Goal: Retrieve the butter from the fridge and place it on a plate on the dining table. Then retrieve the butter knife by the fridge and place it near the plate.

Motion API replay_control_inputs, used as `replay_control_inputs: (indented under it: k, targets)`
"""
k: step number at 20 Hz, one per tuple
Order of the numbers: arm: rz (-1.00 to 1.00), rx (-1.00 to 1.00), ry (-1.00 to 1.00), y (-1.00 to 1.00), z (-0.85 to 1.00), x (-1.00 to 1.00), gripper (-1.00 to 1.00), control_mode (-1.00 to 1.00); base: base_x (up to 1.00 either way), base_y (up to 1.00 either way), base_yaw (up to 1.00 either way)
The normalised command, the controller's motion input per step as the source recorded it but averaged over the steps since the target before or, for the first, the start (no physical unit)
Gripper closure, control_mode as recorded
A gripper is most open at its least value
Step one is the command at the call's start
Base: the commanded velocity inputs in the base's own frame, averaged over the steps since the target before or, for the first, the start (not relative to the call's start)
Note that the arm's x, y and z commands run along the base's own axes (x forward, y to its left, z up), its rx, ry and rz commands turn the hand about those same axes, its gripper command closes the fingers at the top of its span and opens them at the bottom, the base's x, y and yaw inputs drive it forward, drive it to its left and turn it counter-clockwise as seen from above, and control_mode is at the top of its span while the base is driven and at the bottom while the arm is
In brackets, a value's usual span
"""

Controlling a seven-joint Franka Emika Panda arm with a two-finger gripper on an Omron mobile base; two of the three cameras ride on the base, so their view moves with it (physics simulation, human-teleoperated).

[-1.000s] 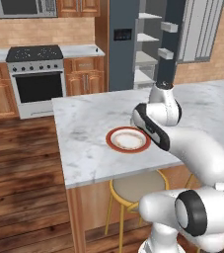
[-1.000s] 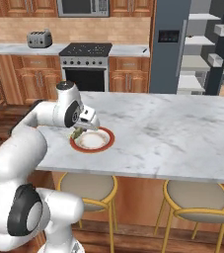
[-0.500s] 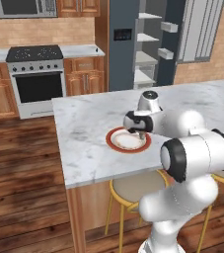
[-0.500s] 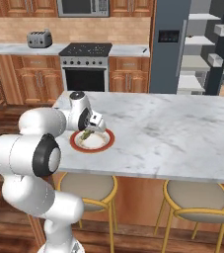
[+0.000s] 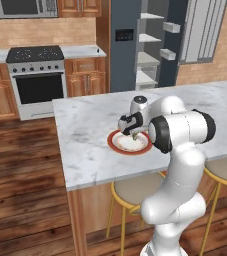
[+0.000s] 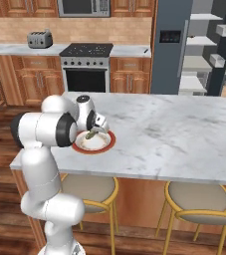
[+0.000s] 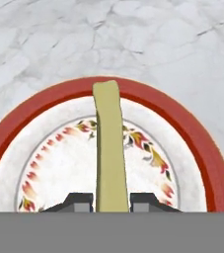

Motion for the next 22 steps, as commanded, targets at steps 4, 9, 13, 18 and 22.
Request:
replay_control_inputs:
  k: [4, 9, 13, 18, 22]
  targets:
    - [-0.04, 0.00, 0.07, 0.03, -0.48, 0.08, 1.00, -1.00, 0.00, 0.00, 0.00]
    - [-0.02, 0.00, 0.05, 0.00, -0.45, -0.08, 1.00, -1.00, 0.00, 0.00, 0.00]
    - [0.00, 0.01, 0.00, 0.01, -0.28, 0.00, 1.00, -1.00, 0.00, 0.00, 0.00]
    - [0.00, 0.05, 0.00, 0.01, -0.22, 0.00, 1.00, -1.00, 0.00, 0.00, 0.00]
    - [0.00, 0.04, 0.00, 0.03, -0.20, 0.00, -1.00, -1.00, 0.00, 0.00, 0.00]
